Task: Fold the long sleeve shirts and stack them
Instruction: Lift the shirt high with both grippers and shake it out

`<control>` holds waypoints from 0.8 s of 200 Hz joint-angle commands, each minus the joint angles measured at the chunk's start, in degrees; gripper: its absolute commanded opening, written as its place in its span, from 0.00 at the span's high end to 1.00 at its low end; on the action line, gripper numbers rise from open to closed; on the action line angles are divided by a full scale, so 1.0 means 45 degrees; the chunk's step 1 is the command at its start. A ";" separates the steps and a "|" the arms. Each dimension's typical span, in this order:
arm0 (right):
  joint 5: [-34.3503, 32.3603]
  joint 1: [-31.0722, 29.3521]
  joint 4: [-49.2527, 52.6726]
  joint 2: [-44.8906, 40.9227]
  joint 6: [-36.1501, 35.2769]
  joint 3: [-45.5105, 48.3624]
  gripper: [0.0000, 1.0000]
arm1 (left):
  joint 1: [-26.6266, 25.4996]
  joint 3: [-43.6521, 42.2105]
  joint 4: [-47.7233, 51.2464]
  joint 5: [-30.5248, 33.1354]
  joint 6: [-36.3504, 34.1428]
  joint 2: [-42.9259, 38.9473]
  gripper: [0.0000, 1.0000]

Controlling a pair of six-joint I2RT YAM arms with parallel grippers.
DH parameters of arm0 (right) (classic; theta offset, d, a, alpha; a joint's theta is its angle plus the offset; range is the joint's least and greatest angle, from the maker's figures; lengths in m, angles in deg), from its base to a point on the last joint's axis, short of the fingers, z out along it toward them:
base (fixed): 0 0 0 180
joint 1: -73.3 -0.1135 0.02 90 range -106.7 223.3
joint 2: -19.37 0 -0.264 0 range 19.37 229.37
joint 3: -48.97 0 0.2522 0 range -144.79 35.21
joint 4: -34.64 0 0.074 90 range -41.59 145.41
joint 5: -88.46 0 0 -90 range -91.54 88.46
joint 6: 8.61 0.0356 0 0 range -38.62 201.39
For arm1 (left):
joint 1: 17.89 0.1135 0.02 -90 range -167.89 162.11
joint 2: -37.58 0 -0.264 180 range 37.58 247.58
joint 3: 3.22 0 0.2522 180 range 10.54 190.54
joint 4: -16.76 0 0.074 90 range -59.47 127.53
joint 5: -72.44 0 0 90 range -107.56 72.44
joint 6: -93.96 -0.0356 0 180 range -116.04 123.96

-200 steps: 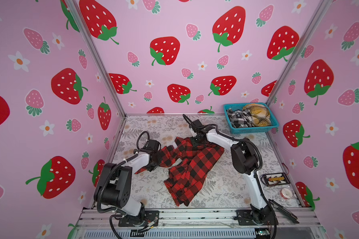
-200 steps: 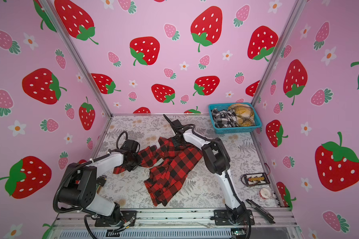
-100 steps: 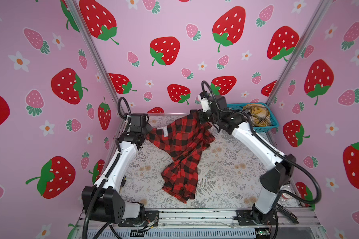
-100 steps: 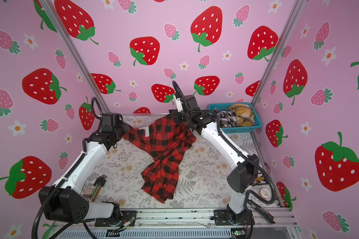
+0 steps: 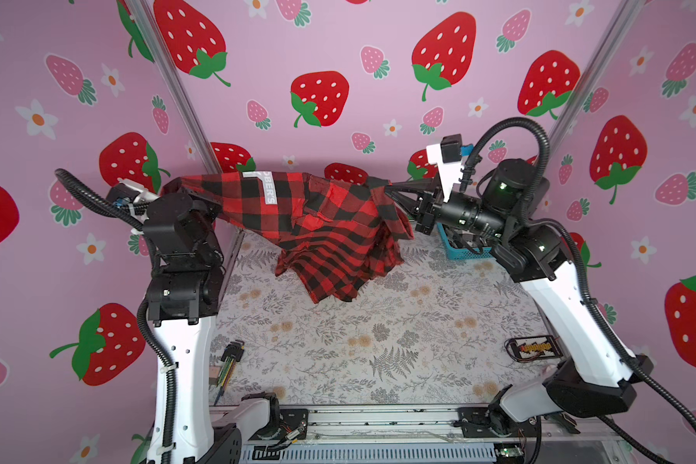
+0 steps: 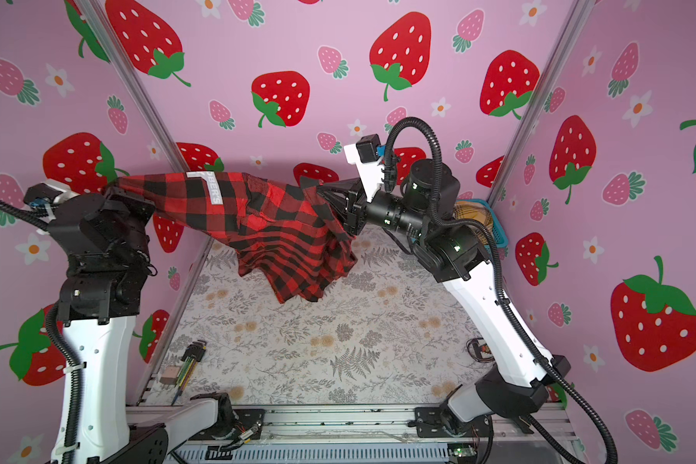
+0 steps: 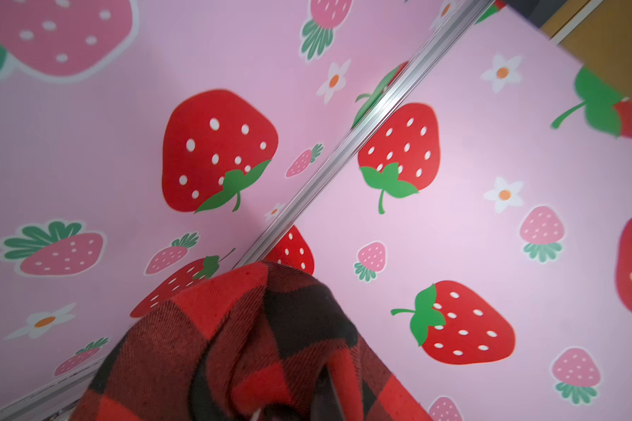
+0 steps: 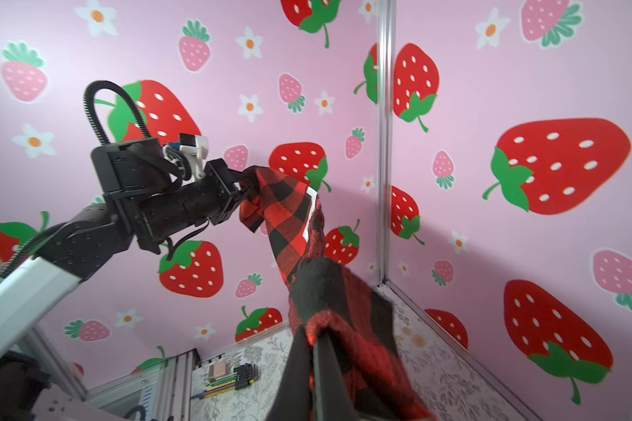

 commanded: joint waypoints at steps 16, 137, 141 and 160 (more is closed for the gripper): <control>-0.0278 0.0003 -0.0627 -0.0977 -0.0524 -0.0215 1.00 | 0.0163 0.1488 0.1081 -0.0069 0.0100 0.0530 1.00; -0.0017 0.2731 -0.2677 0.0686 0.2076 0.2118 1.00 | 0.0478 0.6162 0.1005 -0.1203 -0.0110 0.6816 1.00; 0.0057 0.2985 -0.2735 0.0890 0.2285 0.2237 1.00 | 0.0426 0.6210 0.0926 -0.1363 0.0023 0.7209 1.00; 0.0462 0.4335 -0.3359 0.2185 0.3510 0.3127 1.00 | 0.0075 0.6611 0.0644 -0.2112 0.0536 0.9084 1.00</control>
